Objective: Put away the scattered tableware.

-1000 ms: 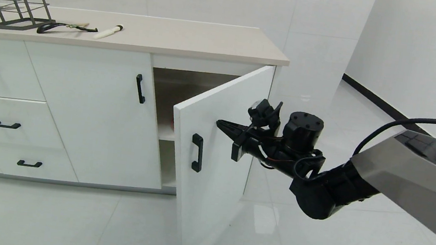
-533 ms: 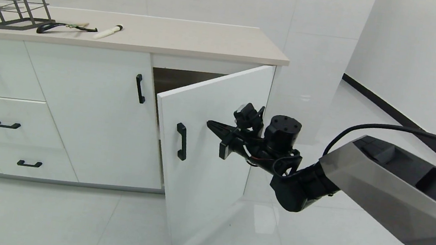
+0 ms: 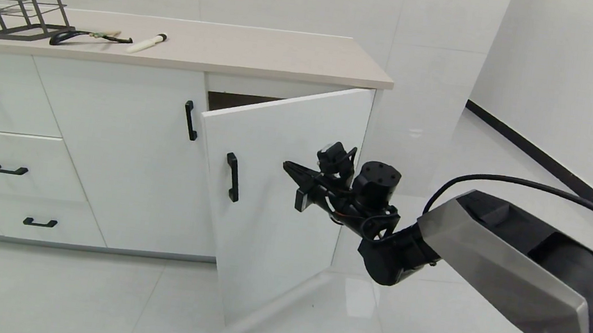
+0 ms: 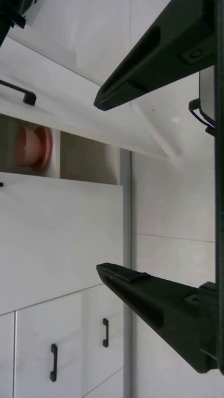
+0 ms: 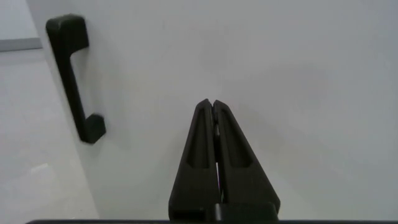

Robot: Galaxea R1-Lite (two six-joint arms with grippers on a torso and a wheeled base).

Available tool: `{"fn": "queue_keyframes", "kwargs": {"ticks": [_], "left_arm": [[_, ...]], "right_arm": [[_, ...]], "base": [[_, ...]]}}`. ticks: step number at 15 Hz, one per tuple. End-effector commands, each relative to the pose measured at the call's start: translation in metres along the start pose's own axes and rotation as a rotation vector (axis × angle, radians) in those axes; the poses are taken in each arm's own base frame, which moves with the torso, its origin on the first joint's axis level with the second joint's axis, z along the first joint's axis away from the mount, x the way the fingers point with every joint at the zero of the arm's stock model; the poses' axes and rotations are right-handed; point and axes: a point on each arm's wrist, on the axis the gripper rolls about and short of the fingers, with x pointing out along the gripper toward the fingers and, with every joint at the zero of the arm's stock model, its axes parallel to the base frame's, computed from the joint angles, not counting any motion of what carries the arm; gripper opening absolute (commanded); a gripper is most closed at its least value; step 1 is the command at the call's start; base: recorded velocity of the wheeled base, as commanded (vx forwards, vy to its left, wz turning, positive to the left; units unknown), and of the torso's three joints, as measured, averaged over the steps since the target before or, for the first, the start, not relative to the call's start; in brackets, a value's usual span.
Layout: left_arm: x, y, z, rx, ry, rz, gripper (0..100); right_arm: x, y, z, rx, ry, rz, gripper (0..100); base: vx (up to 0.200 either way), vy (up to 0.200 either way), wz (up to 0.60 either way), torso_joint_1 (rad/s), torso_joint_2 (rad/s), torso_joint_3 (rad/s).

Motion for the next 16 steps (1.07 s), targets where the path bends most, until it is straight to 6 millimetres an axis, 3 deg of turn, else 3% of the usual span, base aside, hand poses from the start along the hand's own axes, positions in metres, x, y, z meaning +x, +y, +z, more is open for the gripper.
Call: {"fn": "queue_keyframes", "kwargs": {"ticks": [1,3,6,7,9,10,11,13,14,15,16], "left_arm": [[0.0,0.0,0.0,0.0,0.001,0.0,100],[0.0,0.0,0.0,0.0,0.003,0.0,100],[0.0,0.0,0.0,0.001,0.001,-0.001,100],[0.0,0.0,0.0,0.001,0.003,-0.001,100],[0.0,0.0,0.0,0.003,0.001,-0.001,100],[0.0,0.0,0.0,0.004,0.003,-0.001,100],[0.0,0.0,0.0,0.004,0.003,-0.001,100],[0.0,0.0,0.0,0.004,0.001,-0.001,100],[0.0,0.0,0.0,0.004,0.003,-0.001,100],[0.0,0.0,0.0,0.004,0.003,-0.001,100],[0.0,0.0,0.0,0.004,0.003,-0.001,100]], "right_arm": [[-0.043,0.012,0.04,0.008,0.033,0.003,0],[-0.102,0.022,0.077,0.009,0.04,-0.009,0],[-0.213,0.043,0.137,-0.014,0.01,-0.078,0],[-0.23,0.048,0.144,-0.021,-0.004,-0.089,0],[-0.3,0.069,0.169,-0.069,-0.085,-0.159,0],[-0.323,0.077,0.177,-0.091,-0.118,-0.192,0],[-0.357,0.091,0.187,-0.13,-0.167,-0.252,0],[-0.394,0.112,0.193,-0.17,-0.214,-0.312,0],[-0.396,0.113,0.193,-0.172,-0.216,-0.318,0],[-0.419,0.13,0.187,-0.185,-0.223,-0.353,0],[-0.427,0.137,0.184,-0.19,-0.221,-0.374,0]], "base": [[0.0,0.0,0.0,0.0,0.0,0.0],[0.0,0.0,0.0,0.0,0.0,0.0],[0.0,0.0,0.0,0.0,0.0,0.0],[0.0,0.0,0.0,0.0,0.0,0.0],[0.0,0.0,0.0,0.0,0.0,0.0],[0.0,0.0,0.0,0.0,0.0,0.0],[0.0,0.0,0.0,0.0,0.0,0.0],[0.0,0.0,0.0,0.0,0.0,0.0],[0.0,0.0,0.0,0.0,0.0,0.0],[0.0,0.0,0.0,0.0,0.0,0.0],[0.0,0.0,0.0,0.0,0.0,0.0]]}}
